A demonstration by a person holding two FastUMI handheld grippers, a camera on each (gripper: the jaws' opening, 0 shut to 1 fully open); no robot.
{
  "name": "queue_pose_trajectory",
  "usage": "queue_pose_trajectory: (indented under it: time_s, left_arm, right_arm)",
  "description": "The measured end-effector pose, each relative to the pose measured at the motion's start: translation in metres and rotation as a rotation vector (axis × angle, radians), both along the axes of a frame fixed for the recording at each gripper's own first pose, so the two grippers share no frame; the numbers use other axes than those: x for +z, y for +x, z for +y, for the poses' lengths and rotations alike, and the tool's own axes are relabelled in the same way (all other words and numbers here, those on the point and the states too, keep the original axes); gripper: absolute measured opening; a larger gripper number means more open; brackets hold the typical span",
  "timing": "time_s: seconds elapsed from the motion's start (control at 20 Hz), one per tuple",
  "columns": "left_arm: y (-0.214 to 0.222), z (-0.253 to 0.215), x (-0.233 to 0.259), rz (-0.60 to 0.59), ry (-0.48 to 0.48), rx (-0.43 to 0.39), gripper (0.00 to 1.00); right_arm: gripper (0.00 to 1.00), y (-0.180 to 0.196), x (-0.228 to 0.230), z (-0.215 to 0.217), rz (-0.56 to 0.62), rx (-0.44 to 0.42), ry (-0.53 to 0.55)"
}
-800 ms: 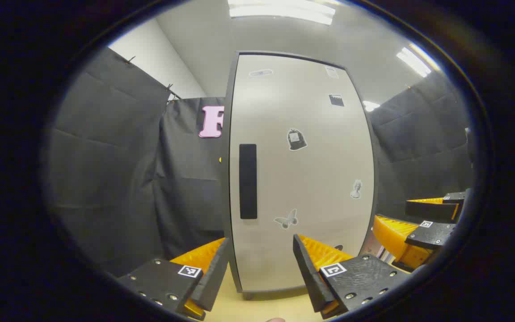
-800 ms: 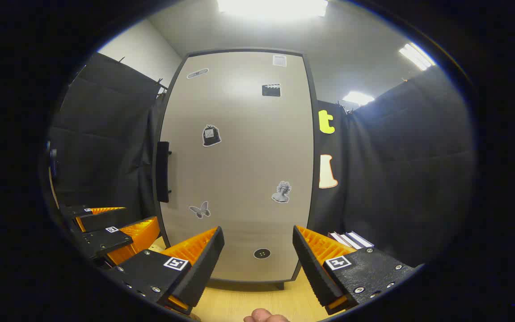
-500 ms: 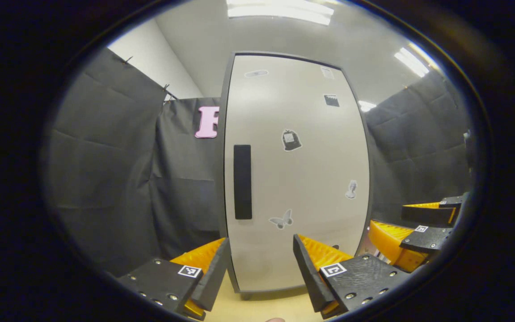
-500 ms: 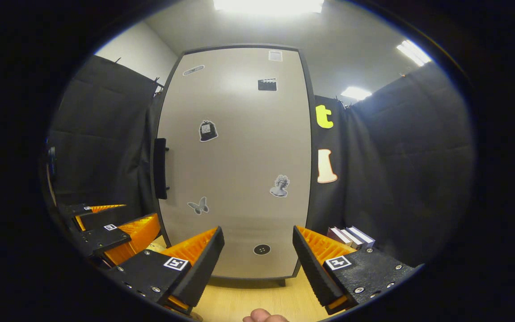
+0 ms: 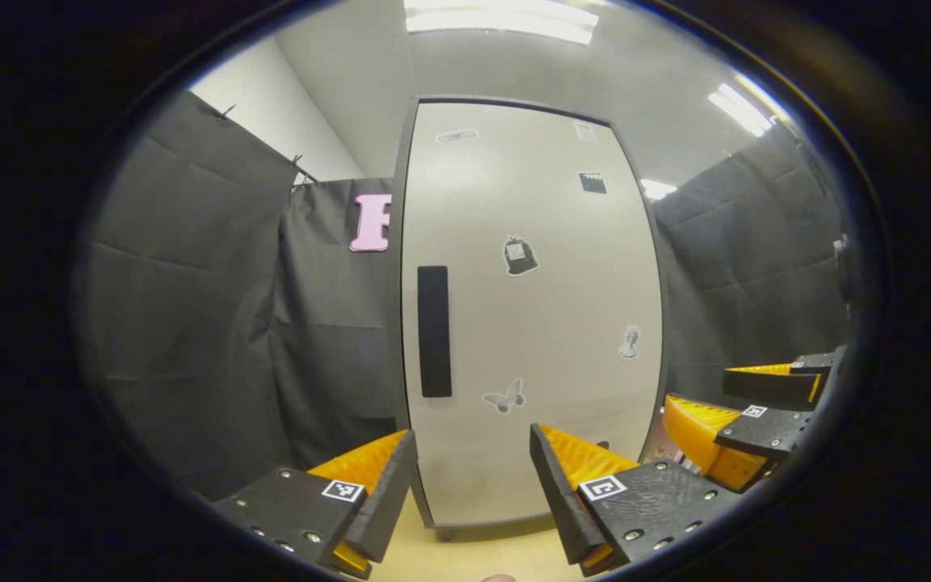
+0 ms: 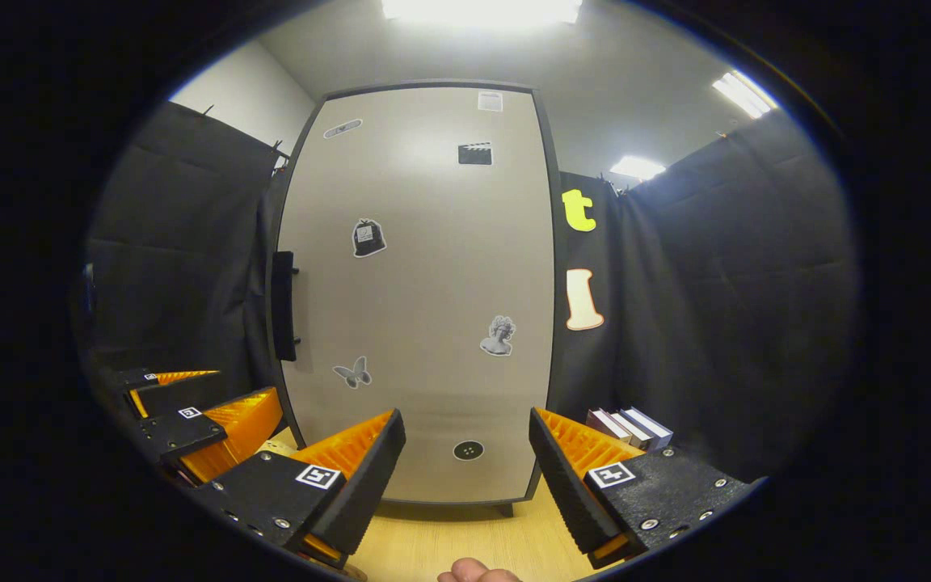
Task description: Open the cabinet door with the right hand, grasp the bottle in the cabinet with the left hand and place it on the coaster, then close the cabinet door with the right hand.
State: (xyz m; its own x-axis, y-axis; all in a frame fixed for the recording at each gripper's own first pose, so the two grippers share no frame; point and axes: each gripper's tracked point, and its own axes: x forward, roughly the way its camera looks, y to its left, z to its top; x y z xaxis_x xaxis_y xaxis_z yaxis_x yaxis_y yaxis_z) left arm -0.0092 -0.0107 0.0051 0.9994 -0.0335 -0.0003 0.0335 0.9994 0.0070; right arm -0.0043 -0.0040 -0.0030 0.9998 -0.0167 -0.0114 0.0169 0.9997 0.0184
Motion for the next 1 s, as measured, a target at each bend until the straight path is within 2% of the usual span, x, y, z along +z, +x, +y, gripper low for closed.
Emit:
queue_pose_trajectory:
  time_s: [0.1, 0.15, 0.25, 0.3, 0.5, 0.55, 0.65, 0.7, 0.8, 1.0]
  left_arm:
    - [-0.001, -0.002, 0.001, -0.001, -0.001, -0.005, 0.75]
    - [-0.002, -0.003, 0.001, 0.001, -0.002, -0.008, 0.81]
    - [0.0, -0.004, 0.001, 0.004, -0.001, -0.007, 0.81]
    - [0.0, -0.004, 0.0, 0.004, 0.0, -0.007, 0.75]
    - [0.001, -0.001, 0.0, 0.001, 0.008, -0.003, 0.86]
    - [0.0, 0.0, 0.002, -0.001, 0.008, -0.002, 0.8]
    - [0.0, 0.002, 0.001, 0.0, 0.008, 0.0, 0.8]
    - [-0.001, 0.005, 0.001, 0.0, 0.011, 0.004, 0.75]
    - [-0.003, 0.011, 0.002, -0.003, 0.009, 0.009, 0.8]
    - [-0.007, 0.032, -0.001, -0.001, 0.012, 0.031, 0.81]
  right_arm:
    - [0.95, -0.001, 0.001, 0.001, -0.006, 0.011, -0.003]
    - [0.95, -0.002, 0.002, 0.002, -0.008, 0.016, 0.006]
    - [0.95, -0.002, 0.005, 0.002, -0.018, 0.018, 0.011]
    - [0.95, -0.001, 0.004, 0.001, -0.018, 0.017, 0.005]
    - [0.95, 0.001, 0.001, 0.001, -0.008, 0.016, -0.003]
    - [0.95, 0.002, 0.001, 0.0, -0.005, 0.012, 0.001]
    - [0.95, 0.006, 0.003, 0.003, -0.004, 0.018, 0.008]
    - [0.95, 0.008, 0.004, 0.005, -0.006, 0.023, 0.007]
    - [0.95, 0.014, 0.008, 0.008, -0.012, 0.032, -0.002]
    - [0.95, 0.03, 0.019, 0.023, -0.034, 0.054, -0.009]
